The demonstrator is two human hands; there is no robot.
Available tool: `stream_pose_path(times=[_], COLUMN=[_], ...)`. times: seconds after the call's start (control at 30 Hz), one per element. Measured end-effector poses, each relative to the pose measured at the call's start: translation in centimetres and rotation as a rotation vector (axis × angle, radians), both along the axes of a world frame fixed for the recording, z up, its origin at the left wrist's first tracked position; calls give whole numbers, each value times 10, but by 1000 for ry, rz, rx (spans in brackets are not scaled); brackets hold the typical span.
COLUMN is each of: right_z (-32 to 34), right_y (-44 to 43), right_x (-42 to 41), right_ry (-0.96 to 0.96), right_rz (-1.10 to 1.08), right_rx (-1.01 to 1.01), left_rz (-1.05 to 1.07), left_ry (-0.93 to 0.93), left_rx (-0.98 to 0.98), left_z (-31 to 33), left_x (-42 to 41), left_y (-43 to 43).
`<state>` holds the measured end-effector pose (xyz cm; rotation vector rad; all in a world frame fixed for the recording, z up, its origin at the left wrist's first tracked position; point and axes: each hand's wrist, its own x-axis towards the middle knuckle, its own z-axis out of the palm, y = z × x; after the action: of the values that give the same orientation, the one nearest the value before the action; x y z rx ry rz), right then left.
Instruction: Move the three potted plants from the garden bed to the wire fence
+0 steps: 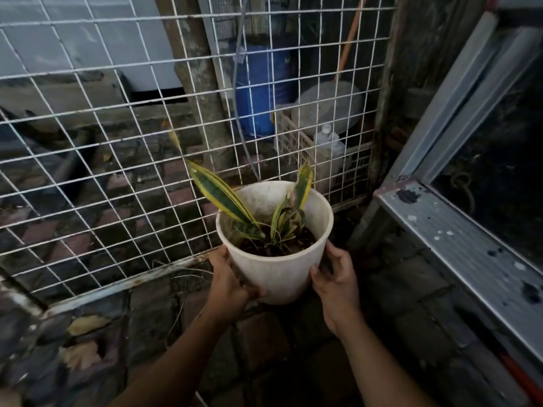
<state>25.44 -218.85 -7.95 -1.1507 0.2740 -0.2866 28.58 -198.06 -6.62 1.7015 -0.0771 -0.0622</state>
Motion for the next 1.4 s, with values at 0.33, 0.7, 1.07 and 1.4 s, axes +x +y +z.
stream_pose_path(times=[0.33,0.7,1.07,1.4], right_z=[20,66,65,70], right_y=[10,16,-19,-9], right_x=[0,20,51,29], right_ry=[70,162,204,93], right_rz=[-200,-126,-45,-222], right_rx=[68,-376,-511,-968], left_rz=[191,44,-20,-97], left_ry=[29,-34,-193,-207], left_rx=[-360,46,362,307], left_z=[26,54,55,49], left_x=[-2,20,10,6], left_y=[14,8,-10,0])
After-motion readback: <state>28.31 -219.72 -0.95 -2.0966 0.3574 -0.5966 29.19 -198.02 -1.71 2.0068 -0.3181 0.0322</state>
